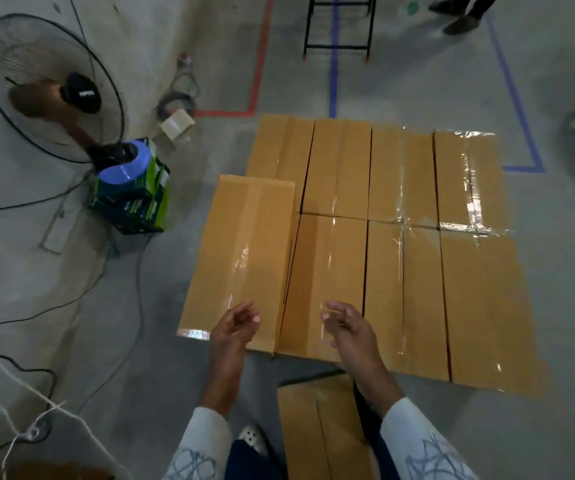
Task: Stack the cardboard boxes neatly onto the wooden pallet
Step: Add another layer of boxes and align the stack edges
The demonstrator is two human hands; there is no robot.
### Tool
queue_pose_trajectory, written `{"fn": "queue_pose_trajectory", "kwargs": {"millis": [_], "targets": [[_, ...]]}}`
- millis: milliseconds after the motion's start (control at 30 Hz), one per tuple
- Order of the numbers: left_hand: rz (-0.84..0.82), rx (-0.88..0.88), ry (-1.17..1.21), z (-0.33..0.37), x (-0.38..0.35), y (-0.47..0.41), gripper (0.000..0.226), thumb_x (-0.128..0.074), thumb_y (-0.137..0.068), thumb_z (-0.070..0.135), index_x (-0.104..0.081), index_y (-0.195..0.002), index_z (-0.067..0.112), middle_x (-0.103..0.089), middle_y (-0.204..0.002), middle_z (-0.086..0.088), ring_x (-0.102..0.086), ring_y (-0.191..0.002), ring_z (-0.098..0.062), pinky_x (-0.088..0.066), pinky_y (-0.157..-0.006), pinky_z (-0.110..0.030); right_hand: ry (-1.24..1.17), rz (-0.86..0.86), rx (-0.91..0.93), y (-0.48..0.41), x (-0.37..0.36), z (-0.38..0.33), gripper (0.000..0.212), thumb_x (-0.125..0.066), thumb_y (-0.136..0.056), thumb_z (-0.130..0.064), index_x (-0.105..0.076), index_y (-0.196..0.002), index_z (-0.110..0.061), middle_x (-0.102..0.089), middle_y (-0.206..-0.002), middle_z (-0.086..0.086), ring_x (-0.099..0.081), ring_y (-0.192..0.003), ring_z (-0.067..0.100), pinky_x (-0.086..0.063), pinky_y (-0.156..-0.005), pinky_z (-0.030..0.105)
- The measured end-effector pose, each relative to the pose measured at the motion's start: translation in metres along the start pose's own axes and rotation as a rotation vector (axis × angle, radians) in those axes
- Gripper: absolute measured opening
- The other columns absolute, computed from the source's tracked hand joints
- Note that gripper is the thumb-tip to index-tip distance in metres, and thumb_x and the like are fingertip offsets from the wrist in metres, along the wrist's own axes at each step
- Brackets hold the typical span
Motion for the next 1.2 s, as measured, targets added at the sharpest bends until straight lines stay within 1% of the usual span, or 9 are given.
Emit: {"fn": "queue_pose_trajectory", "kwargs": {"millis": [133, 300, 433, 600, 700, 800, 900, 1033, 1200], "targets": [[0.045, -0.059, -0.22, -0.028, -0.005, -0.095, 0.038, -0.077, -0.09, 0.012, -0.07, -0.122, 0.032, -0.072, -0.119, 0.006, -0.064, -0.117, -0.012, -0.052, -0.098, -0.036, 0.019, 0.034, -0.019, -0.084, -0.039, 0.013, 0.032, -0.064, -0.101, -0.034, -0.062, -0.133, -0.034, -0.067, -0.124, -0.01, -0.06, -0.116, 0.008, -0.054, -0.098, 0.039], [0.071, -0.352, -0.667, -0.052, -0.015, -0.256, 0.048, -0.074, -0.085, 0.04, -0.065, -0.13, 0.029, -0.06, -0.132, 0.008, -0.045, -0.131, -0.017, -0.034, -0.112, -0.04, 0.033, 0.101, 0.06, -0.208, -0.104, 0.033, 0.038, -0.062, -0.102, -0.035, -0.056, -0.14, -0.036, -0.062, -0.129, -0.017, -0.056, -0.12, 0.002, -0.045, -0.08, 0.017], [0.344, -0.426, -0.919, -0.055, -0.007, -0.355, 0.082, -0.064, -0.073, 0.056, -0.051, -0.144, 0.017, -0.047, -0.151, -0.014, -0.037, -0.143, -0.037, -0.021, -0.119, -0.054, 0.033, 0.158, 0.141, -0.283, -0.145, 0.045, 0.05, -0.063, -0.101, -0.038, -0.049, -0.148, -0.036, -0.049, -0.139, -0.022, -0.045, -0.133, 0.003, -0.044, -0.107, 0.031], [0.587, -0.144, -0.867, -0.068, 0.033, -0.422, 0.103, -0.054, -0.07, 0.075, -0.037, -0.152, 0.013, -0.04, -0.155, -0.022, -0.035, -0.143, -0.044, -0.025, -0.117, -0.064, 0.117, 0.187, 0.242, -0.325, -0.168, 0.062, 0.069, -0.066, -0.098, -0.043, -0.033, -0.158, -0.035, -0.036, -0.15, -0.02, -0.014, -0.124, -0.03, -0.024, -0.112, 0.021], [0.558, 0.008, -0.722, -0.086, 0.036, -0.432, 0.093, -0.057, -0.074, 0.075, -0.049, -0.144, 0.014, -0.057, -0.142, -0.017, -0.053, -0.128, -0.043, -0.04, -0.109, -0.062, 0.088, 0.133, 0.241, -0.324, -0.176, 0.076, 0.077, -0.066, -0.096, -0.05, -0.025, -0.16, -0.04, -0.029, -0.157, -0.024, -0.014, -0.139, -0.02, -0.023, -0.117, 0.024], [0.512, -0.045, -0.775, -0.103, 0.036, -0.429, 0.079, -0.056, -0.077, 0.079, -0.062, -0.122, 0.014, -0.067, -0.119, -0.016, -0.063, -0.11, -0.042, -0.049, -0.097, -0.062, -0.001, 0.055, 0.243, -0.317, -0.184, 0.088, 0.084, -0.064, -0.096, -0.055, -0.015, -0.163, -0.042, -0.016, -0.166, -0.028, -0.01, -0.152, -0.008, -0.021, -0.126, 0.036], [0.522, -0.078, -0.84, -0.117, 0.039, -0.428, 0.085, -0.054, -0.076, 0.083, -0.056, -0.13, 0.018, -0.064, -0.127, -0.015, -0.06, -0.117, -0.043, -0.044, -0.101, -0.068, -0.045, 0.03, 0.25, -0.314, -0.189, 0.091, 0.088, -0.066, -0.096, -0.054, -0.009, -0.163, -0.045, -0.006, -0.168, -0.03, -0.003, -0.154, -0.007, -0.017, -0.128, 0.045], [0.513, -0.113, -0.845, -0.109, 0.028, -0.419, 0.09, -0.055, -0.078, 0.075, -0.046, -0.142, 0.013, -0.053, -0.144, -0.018, -0.049, -0.132, -0.043, -0.031, -0.113, -0.065, -0.09, -0.015, 0.246, -0.309, -0.187, 0.089, 0.071, -0.06, -0.091, -0.065, -0.025, -0.153, -0.064, 0.0, -0.166, -0.035, -0.001, -0.154, -0.006, -0.018, -0.126, 0.053], [0.493, -0.156, -0.896, -0.106, 0.023, -0.417, 0.099, -0.054, -0.071, 0.076, -0.044, -0.144, 0.01, -0.049, -0.147, -0.019, -0.044, -0.137, -0.042, -0.027, -0.112, -0.066, -0.093, -0.043, 0.231, -0.305, -0.186, 0.087, 0.062, -0.057, -0.09, -0.068, -0.034, -0.147, -0.067, 0.004, -0.164, -0.038, 0.0, -0.155, -0.003, -0.017, -0.125, 0.058]]}}
Point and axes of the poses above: each hand's wrist, its own y-axis away from the middle knuckle, its own x-axis out of the back of the hand, z = x × y, the point moved 1 cm from there along -y, towards the middle knuckle
